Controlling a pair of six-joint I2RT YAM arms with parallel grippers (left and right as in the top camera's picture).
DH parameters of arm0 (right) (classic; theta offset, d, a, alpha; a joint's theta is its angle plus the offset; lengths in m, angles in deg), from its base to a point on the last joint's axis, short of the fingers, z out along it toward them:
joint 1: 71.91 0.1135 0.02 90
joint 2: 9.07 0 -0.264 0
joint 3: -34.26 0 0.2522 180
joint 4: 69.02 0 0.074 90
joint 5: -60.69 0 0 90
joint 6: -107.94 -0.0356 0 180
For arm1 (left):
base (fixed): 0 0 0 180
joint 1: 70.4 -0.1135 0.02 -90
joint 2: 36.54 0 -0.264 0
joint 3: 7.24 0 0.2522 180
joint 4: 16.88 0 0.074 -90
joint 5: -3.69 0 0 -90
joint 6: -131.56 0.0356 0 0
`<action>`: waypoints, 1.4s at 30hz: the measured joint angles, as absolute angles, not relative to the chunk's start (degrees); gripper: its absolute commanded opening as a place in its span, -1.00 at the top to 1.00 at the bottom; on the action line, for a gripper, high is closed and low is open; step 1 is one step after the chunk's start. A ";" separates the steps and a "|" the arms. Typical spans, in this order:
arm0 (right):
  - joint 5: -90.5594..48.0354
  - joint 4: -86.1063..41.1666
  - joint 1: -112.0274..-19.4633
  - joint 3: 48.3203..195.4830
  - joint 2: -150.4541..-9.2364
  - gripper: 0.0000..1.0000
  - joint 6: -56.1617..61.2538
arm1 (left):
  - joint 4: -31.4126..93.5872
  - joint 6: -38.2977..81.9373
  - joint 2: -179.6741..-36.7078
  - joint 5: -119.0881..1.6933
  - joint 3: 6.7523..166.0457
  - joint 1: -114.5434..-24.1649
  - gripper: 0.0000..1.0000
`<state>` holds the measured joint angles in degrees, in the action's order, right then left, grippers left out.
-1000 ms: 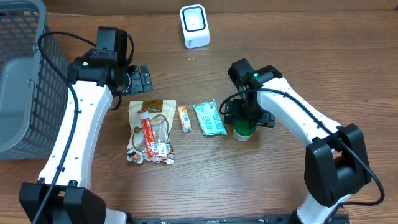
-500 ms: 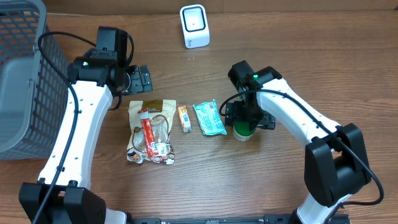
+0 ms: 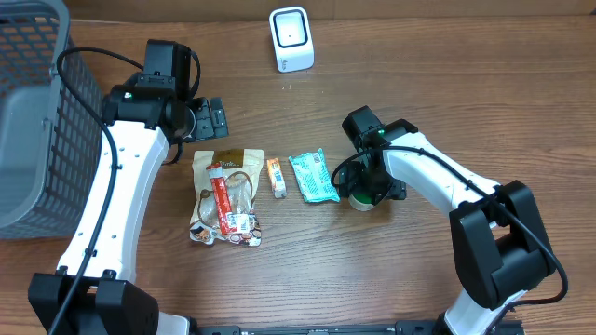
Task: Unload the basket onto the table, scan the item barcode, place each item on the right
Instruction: 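Lift the jar off the table with the right gripper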
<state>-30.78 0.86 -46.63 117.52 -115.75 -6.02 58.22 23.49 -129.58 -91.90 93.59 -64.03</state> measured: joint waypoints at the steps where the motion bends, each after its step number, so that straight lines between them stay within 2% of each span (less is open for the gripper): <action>1: -30.78 0.58 -46.63 117.43 -115.75 -0.74 -5.76 | 58.20 23.49 -129.58 -91.90 93.59 -64.03 -1.00; 4: -30.80 0.16 -46.63 117.28 -115.75 -0.63 -5.02 | 58.20 23.49 -129.58 -91.90 93.59 -64.03 -1.00; 12: -31.04 0.38 -46.63 117.28 -115.75 -0.59 -4.49 | 58.20 23.49 -129.58 -91.90 93.59 -64.03 -1.00; 17: -31.06 0.27 -46.63 117.30 -115.75 -0.34 -4.27 | 58.18 23.49 -129.58 -91.92 93.59 -64.03 -0.99; 22: -31.24 0.53 -46.63 117.45 -115.75 -0.30 -4.32 | 58.22 23.49 -129.58 -91.90 93.59 -64.01 -1.00; 26: -31.22 1.41 -46.63 118.35 -115.75 -0.12 -4.30 | 58.20 23.49 -129.58 -91.90 93.59 -64.03 -1.00; 36: -31.39 10.06 -46.63 129.91 -115.72 -0.06 -4.27 | 58.22 23.49 -129.58 -91.90 93.59 -64.03 -0.99; 42: -30.52 22.39 -46.65 150.44 -115.72 0.43 -2.22 | 58.22 23.49 -129.58 -91.90 93.59 -64.03 -1.00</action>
<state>-30.52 22.39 -46.65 150.44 -115.72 -2.22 58.22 23.49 -129.58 -91.90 93.59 -64.03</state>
